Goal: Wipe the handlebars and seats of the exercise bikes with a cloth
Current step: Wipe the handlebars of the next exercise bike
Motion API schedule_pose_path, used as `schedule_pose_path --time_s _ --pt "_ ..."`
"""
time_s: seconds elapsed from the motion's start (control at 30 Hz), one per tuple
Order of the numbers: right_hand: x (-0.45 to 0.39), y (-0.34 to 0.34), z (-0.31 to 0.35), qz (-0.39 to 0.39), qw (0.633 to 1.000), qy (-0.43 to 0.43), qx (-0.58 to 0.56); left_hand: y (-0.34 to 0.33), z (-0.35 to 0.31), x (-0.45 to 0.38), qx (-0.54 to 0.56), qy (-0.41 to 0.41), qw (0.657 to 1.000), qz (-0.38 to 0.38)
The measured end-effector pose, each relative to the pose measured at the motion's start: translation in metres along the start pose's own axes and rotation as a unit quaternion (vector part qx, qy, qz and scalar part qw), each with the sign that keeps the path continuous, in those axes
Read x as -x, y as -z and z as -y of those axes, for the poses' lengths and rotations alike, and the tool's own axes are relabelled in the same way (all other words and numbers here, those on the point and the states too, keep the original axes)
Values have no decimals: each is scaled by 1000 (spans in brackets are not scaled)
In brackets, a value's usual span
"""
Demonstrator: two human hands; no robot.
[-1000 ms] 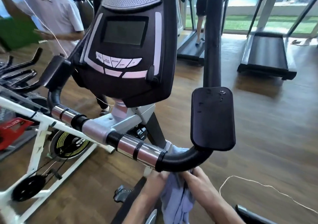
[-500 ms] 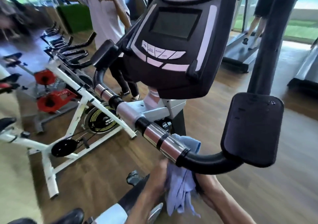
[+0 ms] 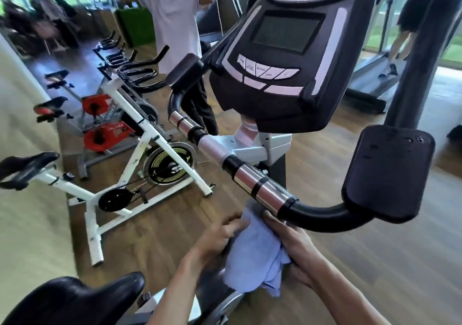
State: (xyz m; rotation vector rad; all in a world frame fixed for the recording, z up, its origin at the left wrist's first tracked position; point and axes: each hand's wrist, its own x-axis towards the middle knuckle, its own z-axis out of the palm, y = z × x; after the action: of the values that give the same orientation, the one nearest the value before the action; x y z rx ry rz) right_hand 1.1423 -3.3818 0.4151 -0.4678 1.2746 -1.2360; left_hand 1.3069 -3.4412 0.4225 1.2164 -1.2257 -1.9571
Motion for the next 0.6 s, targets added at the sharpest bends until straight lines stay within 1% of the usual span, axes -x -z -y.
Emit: schedule_pose_path --time_s 0.03,0.13,0.2,0.23,0.3,0.37,0.47,0.6 --pt "1 -3 0 22 999 8 -28 3 1 0 26 -18 999 9" --pt "5 -10 -3 90 995 -10 -51 11 7 6 59 -35 997 -20" --pt "6 -14 -5 82 995 -18 -46 13 11 11 81 -22 996 -19" --pt "6 -17 -4 69 997 -15 -42 16 12 12 94 -13 995 8" --pt "6 -23 -4 64 997 -6 -31 23 16 15 72 -6 995 74" --pt "7 -26 -2 69 997 -6 -30 28 18 17 39 6 995 96" --pt "1 -26 -4 68 997 -4 -20 32 25 19 18 -2 997 79" --pt "-3 -28 -8 79 997 -4 3 33 30 18 -89 -25 996 3"
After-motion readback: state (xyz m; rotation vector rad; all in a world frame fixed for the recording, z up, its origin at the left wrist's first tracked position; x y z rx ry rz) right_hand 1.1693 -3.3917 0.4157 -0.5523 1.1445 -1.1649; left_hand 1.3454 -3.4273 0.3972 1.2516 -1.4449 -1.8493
